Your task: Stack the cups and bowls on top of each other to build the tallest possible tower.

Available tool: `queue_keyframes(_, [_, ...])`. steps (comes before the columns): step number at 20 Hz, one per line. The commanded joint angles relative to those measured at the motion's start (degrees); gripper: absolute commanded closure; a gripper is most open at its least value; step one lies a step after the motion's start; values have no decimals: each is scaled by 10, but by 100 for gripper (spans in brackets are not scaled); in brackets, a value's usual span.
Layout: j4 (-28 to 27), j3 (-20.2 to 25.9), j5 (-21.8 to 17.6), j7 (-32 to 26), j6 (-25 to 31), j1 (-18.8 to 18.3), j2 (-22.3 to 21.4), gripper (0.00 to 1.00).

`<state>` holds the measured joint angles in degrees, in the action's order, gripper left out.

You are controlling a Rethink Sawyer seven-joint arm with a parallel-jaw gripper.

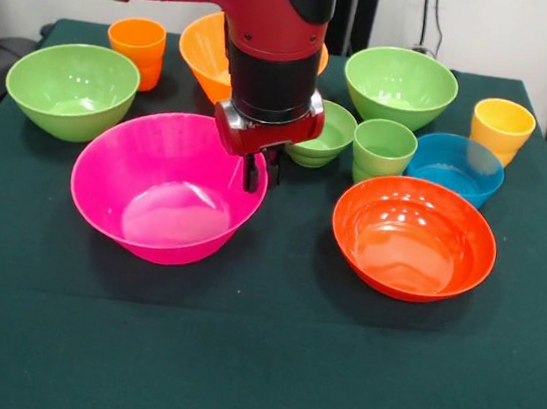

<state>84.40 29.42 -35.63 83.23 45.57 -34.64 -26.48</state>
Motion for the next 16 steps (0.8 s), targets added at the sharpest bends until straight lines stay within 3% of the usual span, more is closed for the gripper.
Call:
queue_keyframes(1, [-22, 43, -13, -130, 38, 8, 14, 100])
queue_keyframes(16, [-11, 57, -8, -133, 53, 5, -7, 100])
